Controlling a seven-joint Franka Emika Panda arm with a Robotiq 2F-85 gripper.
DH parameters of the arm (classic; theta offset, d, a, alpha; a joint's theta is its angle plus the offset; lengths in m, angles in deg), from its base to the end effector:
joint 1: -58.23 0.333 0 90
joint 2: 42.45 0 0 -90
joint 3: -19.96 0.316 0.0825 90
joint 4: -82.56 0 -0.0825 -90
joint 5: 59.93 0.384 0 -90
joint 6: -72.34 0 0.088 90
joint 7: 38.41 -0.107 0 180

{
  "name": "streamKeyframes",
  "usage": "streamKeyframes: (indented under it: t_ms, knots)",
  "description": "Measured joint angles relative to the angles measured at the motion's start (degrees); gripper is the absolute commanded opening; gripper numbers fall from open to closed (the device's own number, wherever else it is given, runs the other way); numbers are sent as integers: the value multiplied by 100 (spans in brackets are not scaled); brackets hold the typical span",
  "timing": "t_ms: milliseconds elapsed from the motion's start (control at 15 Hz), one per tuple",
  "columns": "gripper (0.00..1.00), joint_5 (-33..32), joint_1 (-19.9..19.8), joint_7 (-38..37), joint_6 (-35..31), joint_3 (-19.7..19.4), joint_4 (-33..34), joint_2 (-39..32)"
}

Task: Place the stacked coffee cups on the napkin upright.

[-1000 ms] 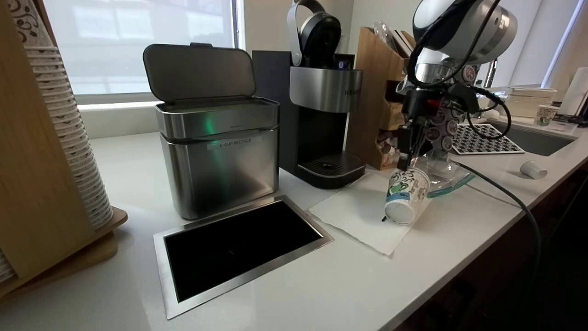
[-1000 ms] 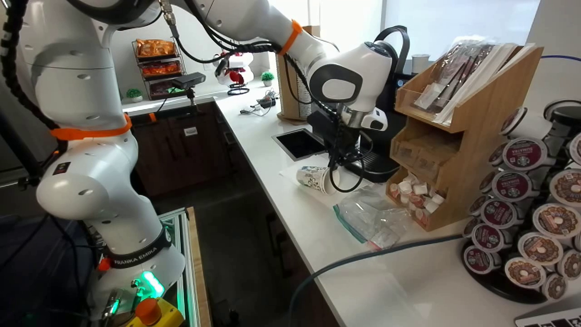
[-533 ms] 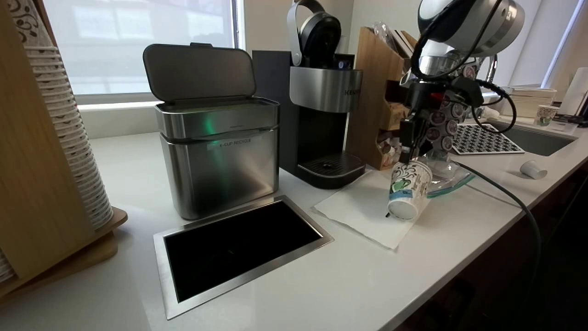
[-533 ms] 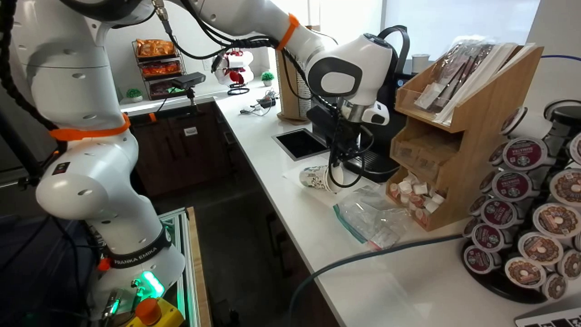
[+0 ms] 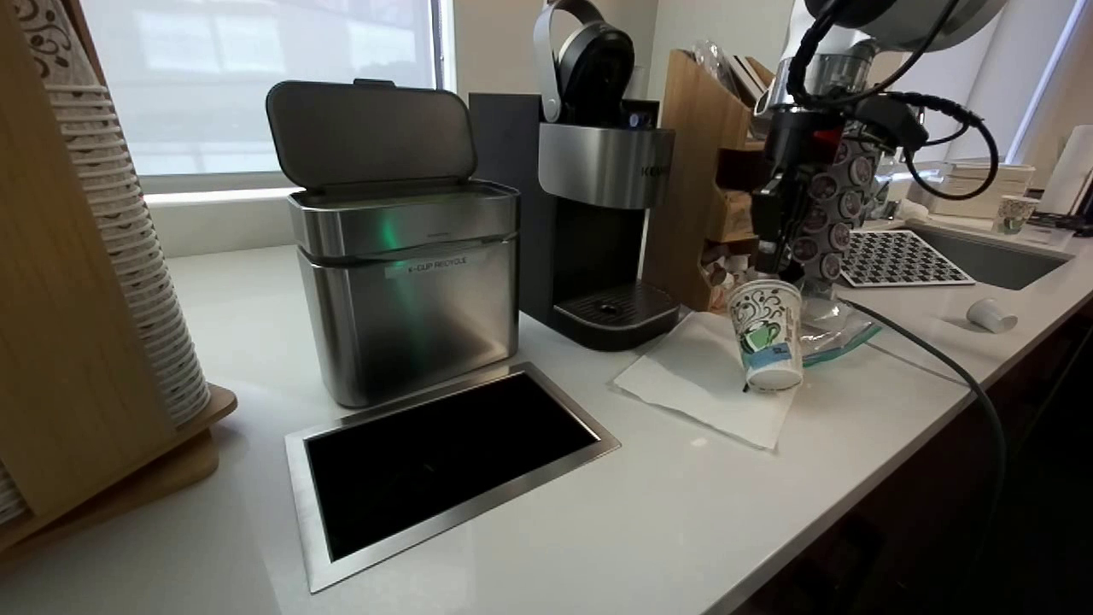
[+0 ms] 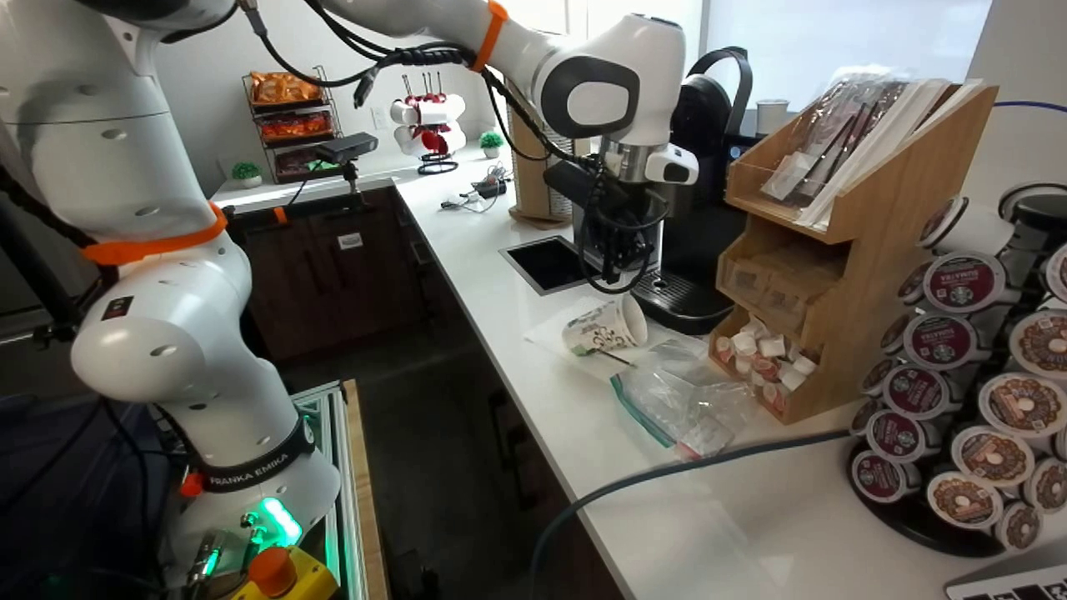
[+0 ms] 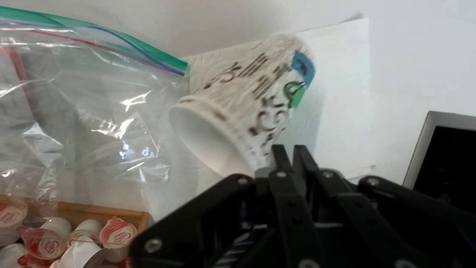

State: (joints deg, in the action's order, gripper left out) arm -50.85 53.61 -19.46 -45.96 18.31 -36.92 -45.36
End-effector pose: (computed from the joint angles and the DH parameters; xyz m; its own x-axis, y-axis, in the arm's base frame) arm 0.5450 -0.0514 0.3959 0.9893 0.1427 -0.0293 0.1368 -0.9793 -0.1494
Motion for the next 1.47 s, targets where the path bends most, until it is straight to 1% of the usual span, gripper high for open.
streamKeyframes:
  t_ms: [400, 467, 533, 733, 800, 1067, 1133, 1467]
  knots:
    - [3, -547, 223, -556, 1, 95, -117, 295]
    - [16, -607, 251, -611, 3, 116, -117, 302]
    - [37, -663, 270, -663, 3, 133, -118, 302]
    - [58, -728, 269, -722, 3, 105, -118, 300]
    - [66, -728, 249, -653, 3, 64, -118, 295]
    - [95, -733, 111, -49, 2, -175, -88, 232]
    - [100, -737, 69, 138, 2, -224, -68, 203]
    - [100, -903, -85, 1050, 2, -352, 100, -66]
